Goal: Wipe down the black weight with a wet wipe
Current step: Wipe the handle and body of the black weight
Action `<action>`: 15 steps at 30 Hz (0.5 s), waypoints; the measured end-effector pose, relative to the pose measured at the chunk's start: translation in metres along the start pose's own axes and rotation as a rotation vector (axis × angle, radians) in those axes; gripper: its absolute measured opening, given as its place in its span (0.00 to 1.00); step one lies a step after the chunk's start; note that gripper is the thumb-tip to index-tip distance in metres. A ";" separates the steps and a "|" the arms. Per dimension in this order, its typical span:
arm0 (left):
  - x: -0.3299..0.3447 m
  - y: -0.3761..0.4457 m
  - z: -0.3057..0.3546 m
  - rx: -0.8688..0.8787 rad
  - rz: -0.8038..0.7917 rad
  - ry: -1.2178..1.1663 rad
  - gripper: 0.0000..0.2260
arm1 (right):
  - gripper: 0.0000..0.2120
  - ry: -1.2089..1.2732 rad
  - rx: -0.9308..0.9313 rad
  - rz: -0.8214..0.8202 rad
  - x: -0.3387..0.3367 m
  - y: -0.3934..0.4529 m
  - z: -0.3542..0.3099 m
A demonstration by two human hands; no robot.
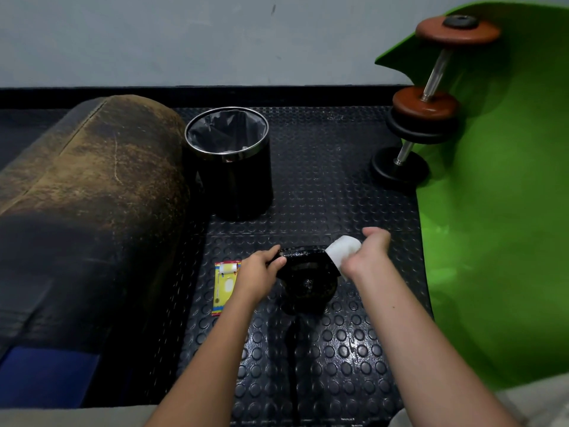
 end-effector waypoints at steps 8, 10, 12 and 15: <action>0.000 -0.002 0.001 0.005 -0.003 -0.013 0.20 | 0.17 -0.541 -0.328 -0.102 -0.033 0.039 0.020; 0.000 -0.001 0.001 0.001 0.001 -0.020 0.20 | 0.20 -0.678 -0.459 -0.072 -0.034 0.035 0.025; 0.000 0.000 0.000 -0.004 0.003 -0.017 0.20 | 0.18 -0.826 -0.706 -0.038 -0.028 0.026 0.031; 0.000 0.000 0.000 -0.010 0.003 -0.001 0.20 | 0.15 -1.069 -1.049 -0.118 -0.020 0.022 0.038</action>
Point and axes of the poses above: each hand's wrist, its own y-axis towards the middle knuckle, its own x-axis out of the palm, z = x × y, the point moved 3 cm from there along y, towards the middle knuckle, and after that the axes turned 3 degrees about -y, right-handed, at the moved point
